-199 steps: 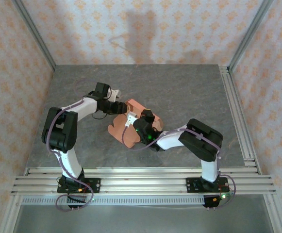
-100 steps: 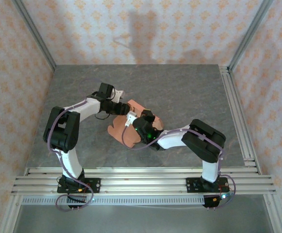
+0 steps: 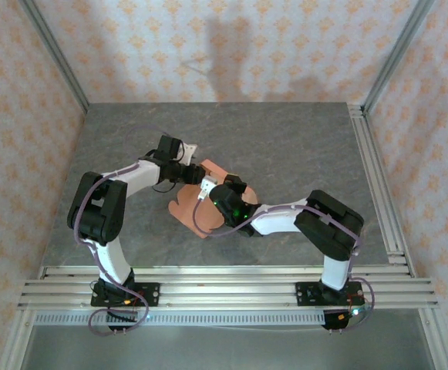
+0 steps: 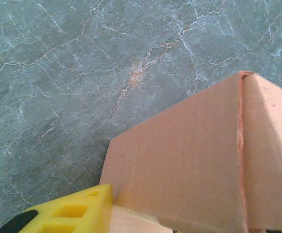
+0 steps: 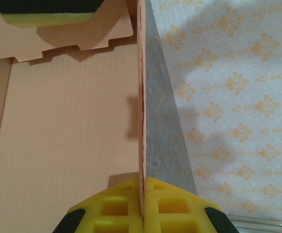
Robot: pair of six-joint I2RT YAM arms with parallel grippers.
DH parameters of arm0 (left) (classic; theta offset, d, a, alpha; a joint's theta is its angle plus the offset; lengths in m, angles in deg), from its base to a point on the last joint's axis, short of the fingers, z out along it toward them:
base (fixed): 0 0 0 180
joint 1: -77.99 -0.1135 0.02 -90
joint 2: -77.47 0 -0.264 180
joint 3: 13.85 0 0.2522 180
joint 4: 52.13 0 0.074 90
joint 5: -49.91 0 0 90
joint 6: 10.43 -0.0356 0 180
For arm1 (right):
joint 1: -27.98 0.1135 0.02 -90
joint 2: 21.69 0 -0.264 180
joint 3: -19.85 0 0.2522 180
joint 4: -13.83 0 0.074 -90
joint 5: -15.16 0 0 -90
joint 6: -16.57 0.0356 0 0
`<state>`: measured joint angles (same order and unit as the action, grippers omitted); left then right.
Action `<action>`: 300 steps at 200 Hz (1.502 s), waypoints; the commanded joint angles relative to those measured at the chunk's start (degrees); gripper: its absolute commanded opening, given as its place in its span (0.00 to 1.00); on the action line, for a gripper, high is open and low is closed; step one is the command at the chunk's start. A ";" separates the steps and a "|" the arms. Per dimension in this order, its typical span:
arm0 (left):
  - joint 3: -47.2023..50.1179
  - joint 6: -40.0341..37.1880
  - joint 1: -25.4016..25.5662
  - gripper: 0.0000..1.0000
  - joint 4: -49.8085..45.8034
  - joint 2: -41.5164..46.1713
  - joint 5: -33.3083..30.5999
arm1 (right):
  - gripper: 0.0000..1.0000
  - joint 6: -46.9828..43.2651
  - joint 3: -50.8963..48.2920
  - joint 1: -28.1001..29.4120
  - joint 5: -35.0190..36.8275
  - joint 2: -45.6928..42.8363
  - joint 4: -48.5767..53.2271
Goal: Fold the paper box
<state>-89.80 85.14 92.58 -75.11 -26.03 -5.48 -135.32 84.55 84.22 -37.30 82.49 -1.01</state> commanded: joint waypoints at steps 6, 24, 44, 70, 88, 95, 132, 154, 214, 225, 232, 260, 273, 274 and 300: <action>-0.20 -1.40 1.38 0.27 2.20 1.59 -2.71 | 0.00 1.94 1.18 0.65 -2.03 -0.50 3.99; -0.21 -1.57 2.26 0.26 2.06 1.55 -3.48 | 0.00 1.87 1.36 0.63 -1.84 -0.32 3.99; 0.04 -1.67 2.81 0.17 1.95 1.64 -4.37 | 0.00 2.11 1.47 0.62 -1.53 -0.17 3.83; 0.75 -1.87 2.99 0.11 2.27 2.16 -5.33 | 0.00 2.64 1.53 0.67 -1.41 -0.25 3.57; 1.48 -2.26 3.07 0.08 2.62 3.01 -7.10 | 0.03 3.28 1.69 0.61 -1.51 -0.48 3.46; 1.71 -2.63 3.07 0.08 2.92 3.30 -7.42 | 0.07 3.58 1.71 0.60 -1.66 -0.72 3.46; 2.13 -3.60 3.08 0.06 3.04 3.88 -10.42 | 0.53 10.01 1.67 0.60 -3.61 -3.67 6.30; 2.32 -2.78 3.03 0.05 4.29 3.77 -10.68 | 0.73 17.43 1.38 0.61 -6.78 -7.89 11.52; 3.17 -2.32 3.25 0.05 7.27 4.22 -10.98 | 0.96 43.84 -3.30 -1.16 -23.58 -25.85 21.94; 3.40 -2.68 3.49 0.05 7.83 4.66 -11.87 | 0.96 48.30 -4.05 -2.44 -26.73 -29.25 22.44; 3.77 -3.18 3.77 0.05 8.04 5.08 -12.49 | 0.96 51.23 -4.26 -3.77 -28.63 -30.94 22.68; 4.76 -4.49 5.33 0.05 7.91 6.86 -15.95 | 0.96 61.22 -2.71 -9.86 -34.71 -33.34 23.58; 6.00 -5.11 6.25 0.05 8.79 7.78 -17.81 | 0.96 65.73 -0.25 -12.95 -37.88 -32.19 25.02; 6.11 -5.16 6.29 0.05 8.83 7.83 -17.95 | 0.96 66.05 -0.02 -13.24 -38.15 -32.10 25.18; 7.50 -5.81 7.75 0.06 9.13 8.63 -21.92 | 0.93 76.81 7.79 -20.38 -47.63 -26.75 30.59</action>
<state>-83.81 81.09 99.16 -68.00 -19.43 -21.63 -72.44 85.19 68.40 -74.02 51.63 23.80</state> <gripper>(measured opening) 0.056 0.943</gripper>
